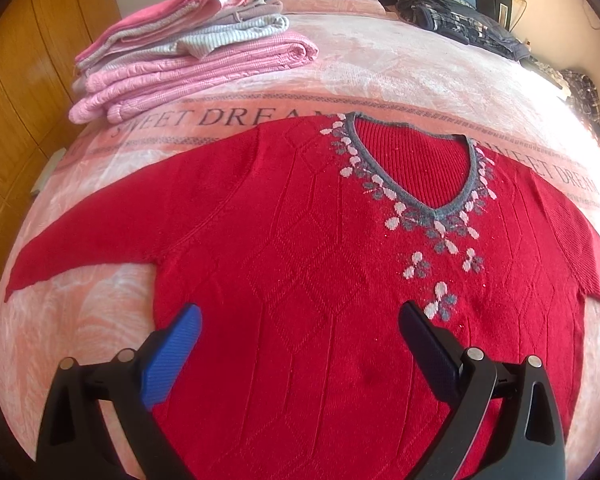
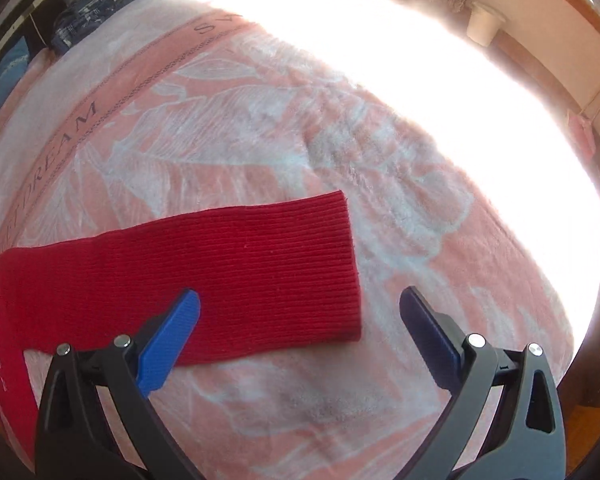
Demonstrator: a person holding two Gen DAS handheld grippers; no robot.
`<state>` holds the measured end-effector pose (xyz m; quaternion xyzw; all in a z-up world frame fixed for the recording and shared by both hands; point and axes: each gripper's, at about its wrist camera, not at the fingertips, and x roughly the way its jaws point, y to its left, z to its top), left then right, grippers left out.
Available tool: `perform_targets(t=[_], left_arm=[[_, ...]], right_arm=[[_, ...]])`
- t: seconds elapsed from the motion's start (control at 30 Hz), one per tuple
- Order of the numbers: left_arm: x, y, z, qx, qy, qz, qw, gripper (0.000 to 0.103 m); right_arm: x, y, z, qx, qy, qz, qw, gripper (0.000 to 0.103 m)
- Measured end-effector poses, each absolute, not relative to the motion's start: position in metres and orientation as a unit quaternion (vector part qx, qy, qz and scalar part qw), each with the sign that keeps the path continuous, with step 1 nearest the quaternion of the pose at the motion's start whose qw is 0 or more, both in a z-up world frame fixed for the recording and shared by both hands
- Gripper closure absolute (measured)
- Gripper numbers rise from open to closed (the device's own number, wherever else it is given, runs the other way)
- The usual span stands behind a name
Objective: Fold small clothes
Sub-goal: 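Grasp the red sweater's sleeve cuff with the right gripper and lift it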
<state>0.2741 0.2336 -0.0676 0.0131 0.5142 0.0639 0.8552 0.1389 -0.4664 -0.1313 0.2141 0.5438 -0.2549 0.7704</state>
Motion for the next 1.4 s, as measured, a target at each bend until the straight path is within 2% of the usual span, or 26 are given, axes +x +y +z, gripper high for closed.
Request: perform_targets(t=[0.1,0.2,0.3,0.33,0.37,0.4,0.5,0.53,0.73,0.87,1.0,1.2,1.4], left_arm=[[0.283,0.235,-0.074,0.009,0.515,0.075,0.854,0.004],[0.288,0.233,-0.076,0.015,0.511,0.078,0.856,0.004],[0.292,0.229,-0.076,0.027,0.505,0.078,0.859,0.004],[0.292,0.228,-0.076,0.029,0.504,0.078,0.86,0.004],[0.293,0.227,-0.077,0.03,0.504,0.079,0.86,0.004],[0.294,0.226,-0.078,0.031,0.504,0.079,0.859,0.004],[0.293,0.224,-0.078,0.034,0.504,0.077,0.859,0.004],[0.292,0.224,-0.077,0.037,0.503,0.075,0.86,0.004],[0.293,0.232,-0.067,0.029,0.495,0.071,0.866,0.004],[0.296,0.246,-0.069,0.01,0.509,0.072,0.858,0.004],[0.299,0.258,-0.076,0.014,0.517,0.076,0.853,0.004],[0.303,0.276,-0.079,0.005,0.525,0.072,0.848,0.004],[0.3,0.274,-0.079,0.008,0.522,0.045,0.852,0.004]], right_arm=[[0.143,-0.484,-0.141,0.234,0.539,-0.248,0.77,0.005],[0.153,-0.49,-0.154,0.243,0.541,-0.238,0.769,0.013],[0.162,-0.489,-0.159,0.229,0.544,-0.234,0.773,0.017],[0.166,-0.489,-0.158,0.23,0.541,-0.23,0.776,0.026],[0.167,-0.489,-0.156,0.235,0.536,-0.226,0.779,0.04],[0.168,-0.49,-0.154,0.238,0.533,-0.224,0.78,0.047],[0.17,-0.491,-0.15,0.25,0.526,-0.208,0.786,0.078],[0.17,-0.49,-0.149,0.271,0.518,-0.189,0.789,0.096],[0.185,-0.462,-0.108,0.268,0.48,-0.153,0.821,0.096],[0.212,-0.41,-0.071,0.243,0.476,-0.109,0.838,0.096],[0.254,-0.325,-0.051,0.187,0.498,-0.056,0.845,0.096],[0.298,-0.177,-0.05,0.124,0.53,0.037,0.838,0.096],[0.326,-0.053,-0.052,0.122,0.528,0.124,0.831,0.096]])
